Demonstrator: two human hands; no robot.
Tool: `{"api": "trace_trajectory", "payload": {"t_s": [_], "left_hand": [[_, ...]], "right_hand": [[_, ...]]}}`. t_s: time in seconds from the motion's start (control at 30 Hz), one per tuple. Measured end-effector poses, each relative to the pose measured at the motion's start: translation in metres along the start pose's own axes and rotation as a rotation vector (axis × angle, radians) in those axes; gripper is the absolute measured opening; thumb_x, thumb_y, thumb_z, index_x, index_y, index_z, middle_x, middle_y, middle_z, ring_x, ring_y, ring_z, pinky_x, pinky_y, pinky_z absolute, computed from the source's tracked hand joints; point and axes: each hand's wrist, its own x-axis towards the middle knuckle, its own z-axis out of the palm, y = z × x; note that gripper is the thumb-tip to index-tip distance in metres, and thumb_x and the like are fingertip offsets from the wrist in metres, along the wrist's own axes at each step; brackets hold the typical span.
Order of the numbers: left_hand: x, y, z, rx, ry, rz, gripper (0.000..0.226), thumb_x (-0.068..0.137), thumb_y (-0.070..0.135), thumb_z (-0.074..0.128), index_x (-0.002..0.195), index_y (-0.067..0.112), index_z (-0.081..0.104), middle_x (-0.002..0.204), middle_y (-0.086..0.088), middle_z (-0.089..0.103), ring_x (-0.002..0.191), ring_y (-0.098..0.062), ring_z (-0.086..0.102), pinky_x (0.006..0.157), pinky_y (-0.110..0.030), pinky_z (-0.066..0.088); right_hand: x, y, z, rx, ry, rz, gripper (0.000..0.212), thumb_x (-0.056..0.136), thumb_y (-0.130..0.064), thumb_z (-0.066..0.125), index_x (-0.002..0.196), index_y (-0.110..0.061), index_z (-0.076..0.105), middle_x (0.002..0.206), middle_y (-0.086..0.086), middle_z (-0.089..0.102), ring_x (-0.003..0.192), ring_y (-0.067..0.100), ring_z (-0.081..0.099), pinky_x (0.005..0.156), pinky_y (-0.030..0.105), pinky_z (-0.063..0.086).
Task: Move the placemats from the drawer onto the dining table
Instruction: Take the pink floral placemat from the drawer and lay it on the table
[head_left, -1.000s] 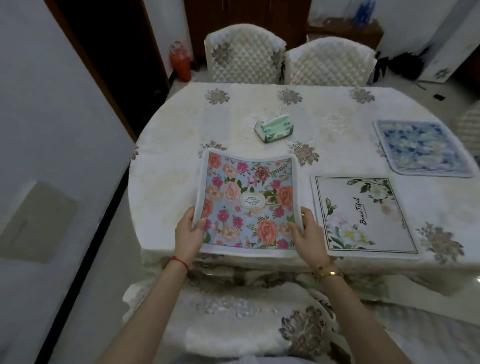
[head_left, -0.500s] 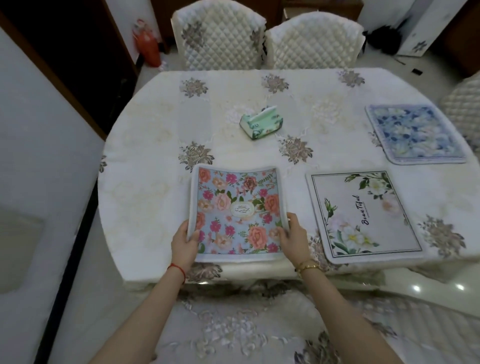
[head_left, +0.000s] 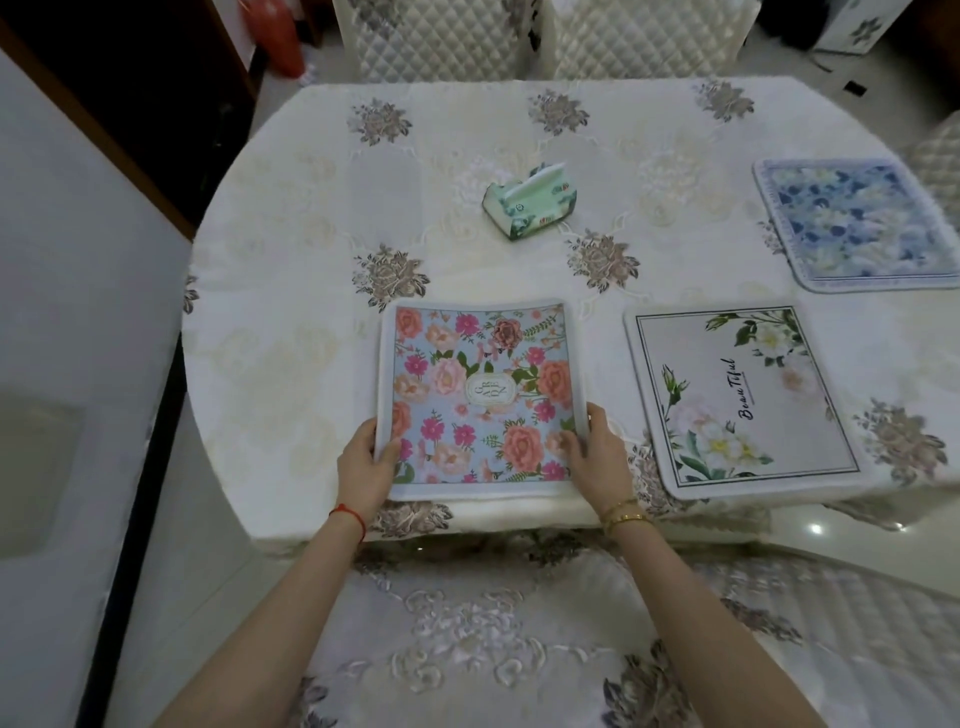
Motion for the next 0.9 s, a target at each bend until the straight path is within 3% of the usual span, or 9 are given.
{"api": "trace_trajectory", "payload": {"t_s": [0.23,0.37,0.5,0.73,0.9], "left_hand": [[-0.004,-0.006,0.001,0.005,0.017,0.001,0.023,0.093,0.011,0.057,0.115,0.014,0.058,0.112,-0.005,0.064,0.102,-0.023,0.061,0.093,-0.035,0.050],[-0.004,-0.007,-0.002,-0.008,0.044,0.014,0.021,0.094,0.009,0.055,0.114,0.013,0.057,0.112,-0.006,0.064,0.101,-0.022,0.061,0.089,-0.032,0.050],[-0.003,-0.006,-0.010,-0.004,0.090,-0.001,0.025,0.094,0.007,0.054,0.118,0.009,0.057,0.114,-0.008,0.063,0.099,-0.021,0.059,0.087,-0.029,0.049],[0.003,-0.015,-0.029,-0.038,0.115,-0.026,0.030,0.093,0.009,0.057,0.123,0.007,0.055,0.119,-0.012,0.063,0.102,-0.025,0.062,0.085,-0.030,0.050],[0.004,-0.018,-0.038,0.013,0.112,-0.002,0.030,0.093,0.012,0.057,0.123,0.008,0.055,0.120,-0.012,0.063,0.105,-0.026,0.061,0.089,-0.034,0.051]], "right_hand": [[-0.005,0.005,0.001,0.014,-0.017,-0.008,0.028,0.094,-0.014,0.055,0.117,-0.007,0.043,0.082,0.002,0.061,0.063,0.018,0.061,0.053,0.037,0.053],[-0.006,0.002,0.005,0.029,-0.020,-0.021,0.027,0.094,-0.013,0.055,0.116,-0.006,0.042,0.077,0.003,0.060,0.056,0.012,0.056,0.045,0.021,0.041],[-0.006,-0.008,0.011,0.078,-0.043,-0.047,0.027,0.094,-0.012,0.054,0.118,-0.007,0.041,0.075,-0.001,0.059,0.056,0.012,0.058,0.046,0.030,0.047],[-0.002,-0.019,0.025,0.104,-0.066,-0.089,0.028,0.094,-0.012,0.053,0.119,-0.007,0.040,0.076,-0.001,0.059,0.057,0.003,0.052,0.045,0.014,0.034],[-0.008,-0.022,0.031,0.135,-0.069,-0.083,0.026,0.094,-0.014,0.053,0.116,-0.007,0.041,0.075,0.000,0.061,0.057,0.007,0.056,0.046,0.017,0.036]]}}
